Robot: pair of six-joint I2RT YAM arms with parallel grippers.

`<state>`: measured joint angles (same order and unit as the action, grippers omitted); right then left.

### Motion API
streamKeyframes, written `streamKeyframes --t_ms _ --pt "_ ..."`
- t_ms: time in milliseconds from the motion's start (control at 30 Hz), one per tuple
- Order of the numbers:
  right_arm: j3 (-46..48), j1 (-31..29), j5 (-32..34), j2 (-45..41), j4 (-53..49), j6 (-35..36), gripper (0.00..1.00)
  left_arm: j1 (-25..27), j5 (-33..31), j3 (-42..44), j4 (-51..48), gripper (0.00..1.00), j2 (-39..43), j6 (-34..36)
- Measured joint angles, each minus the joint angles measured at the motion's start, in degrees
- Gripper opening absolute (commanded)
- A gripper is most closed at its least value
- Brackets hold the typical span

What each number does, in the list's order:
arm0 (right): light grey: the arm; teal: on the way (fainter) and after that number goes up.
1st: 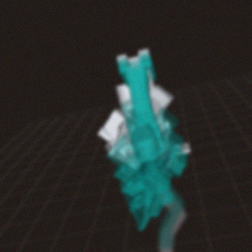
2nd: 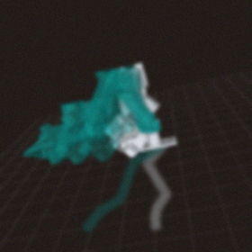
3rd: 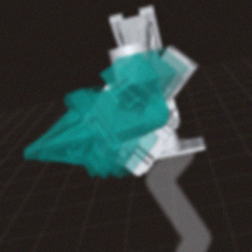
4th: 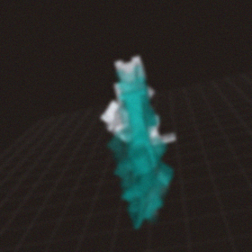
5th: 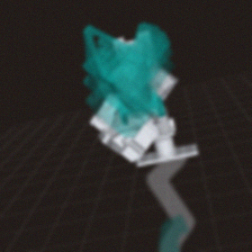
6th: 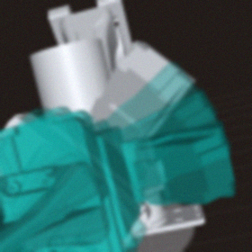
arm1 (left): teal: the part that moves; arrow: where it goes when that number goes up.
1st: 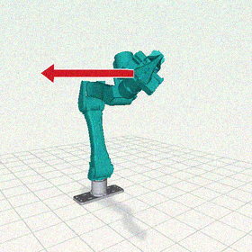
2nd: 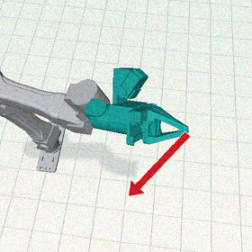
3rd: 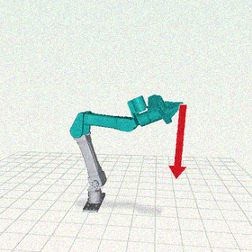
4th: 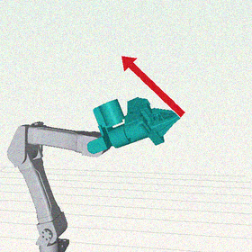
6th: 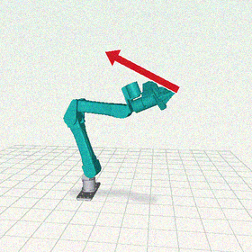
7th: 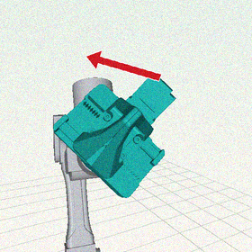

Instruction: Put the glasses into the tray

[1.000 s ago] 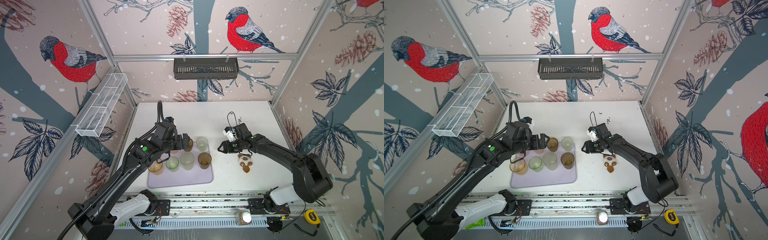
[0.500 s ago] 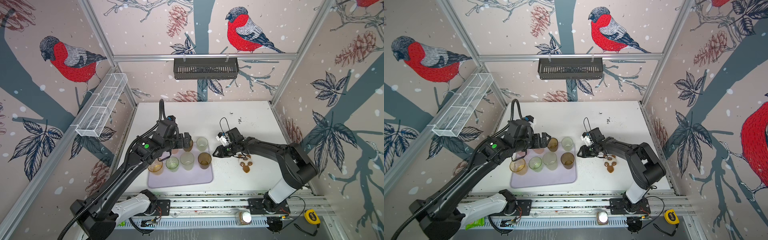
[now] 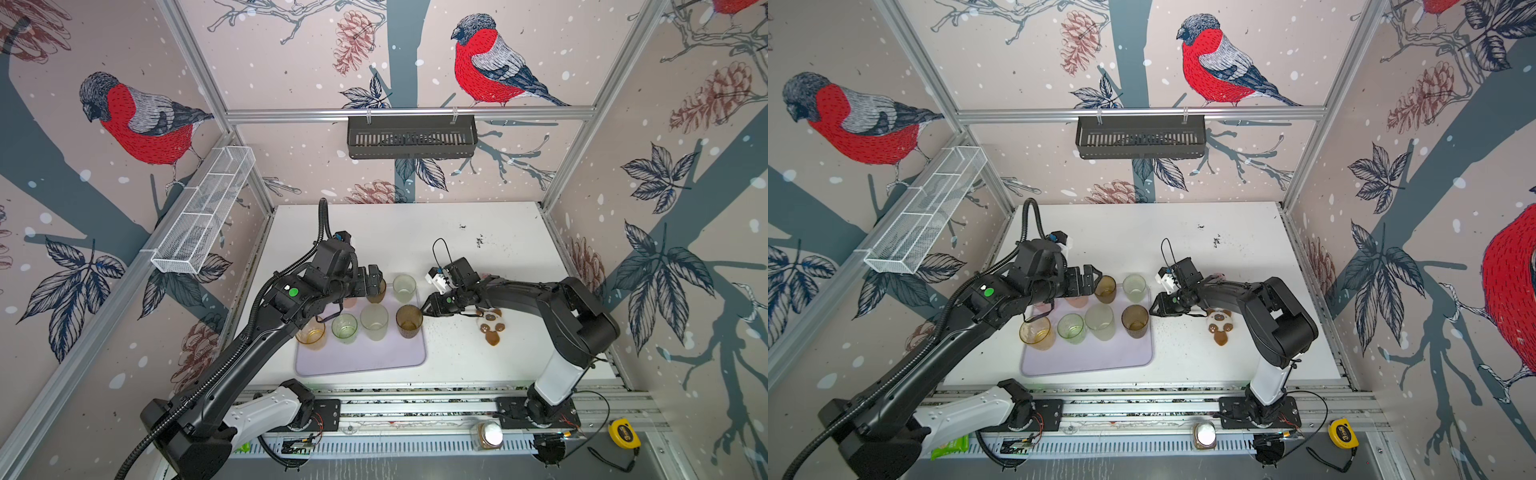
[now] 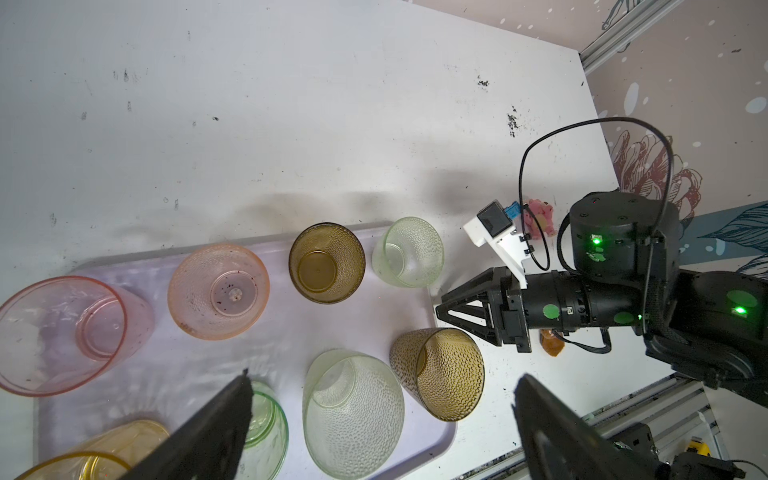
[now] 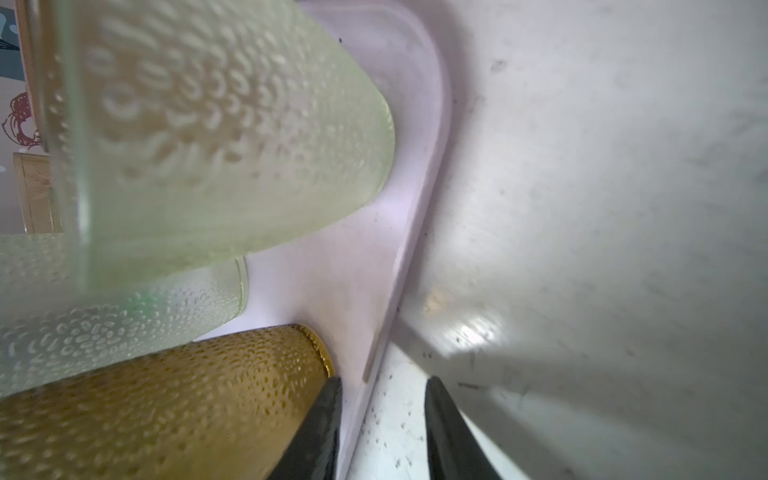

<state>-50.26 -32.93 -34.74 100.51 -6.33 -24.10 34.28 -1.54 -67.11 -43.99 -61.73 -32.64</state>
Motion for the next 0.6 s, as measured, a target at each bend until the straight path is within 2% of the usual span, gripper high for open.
streamKeyframes --t_ms 600 --pt "-1.46 -0.50 -0.96 3.21 2.23 -1.40 0.26 0.00 -0.11 0.02 -0.07 0.98 0.02 -0.02"
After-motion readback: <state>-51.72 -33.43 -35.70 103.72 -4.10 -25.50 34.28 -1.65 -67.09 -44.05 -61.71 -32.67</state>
